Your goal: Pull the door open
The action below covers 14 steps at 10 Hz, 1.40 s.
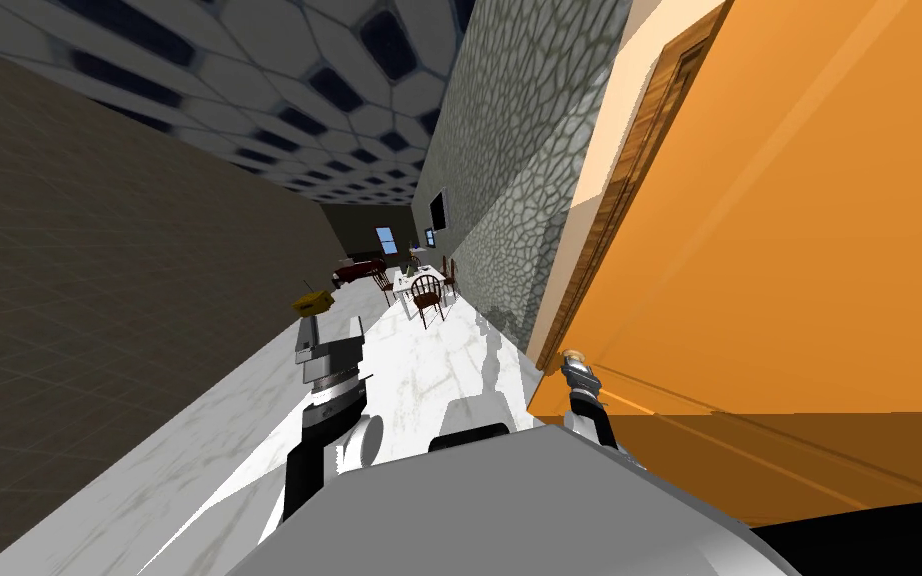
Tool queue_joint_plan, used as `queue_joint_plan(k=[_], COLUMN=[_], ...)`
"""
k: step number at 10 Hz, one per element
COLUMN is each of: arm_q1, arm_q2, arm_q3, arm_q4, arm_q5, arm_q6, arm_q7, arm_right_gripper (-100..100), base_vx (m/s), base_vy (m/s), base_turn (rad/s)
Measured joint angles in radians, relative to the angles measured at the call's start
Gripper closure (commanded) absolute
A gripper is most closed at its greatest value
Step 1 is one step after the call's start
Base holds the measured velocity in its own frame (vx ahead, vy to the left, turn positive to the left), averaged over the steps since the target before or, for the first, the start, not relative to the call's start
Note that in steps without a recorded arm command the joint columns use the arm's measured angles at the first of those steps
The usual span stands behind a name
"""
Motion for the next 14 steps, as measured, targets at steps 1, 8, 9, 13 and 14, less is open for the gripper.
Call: queue_joint_plan(k=[1, 8, 9, 13, 14], arm_q1=[0.0, 0.013, 0.013, 0.012, 0.015], arm_q2=[0.0, -0.006, -0.01, -0.008, -0.01], arm_q3=[0.0, 0.072, 0.083, 0.12, 0.126], arm_q4=[0.0, -0.032, -0.034, -0.035, -0.042], arm_q5=[0.0, 0.045, 0.052, 0.075, 0.078], arm_q6=[0.0, 0.003, 0.005, 0.003, 0.005], arm_q7=[0.0, -0.038, -0.045, -0.064, -0.067], arm_right_gripper=[100, 100, 100, 100, 100], base_vx=[-0.127, -0.194, -0.222, -0.154, -0.195], base_vy=[0.01, 0.019, 0.009, 0.001, 0.008], base_turn=[0.047, 0.059, 0.061, 0.048, 0.05])
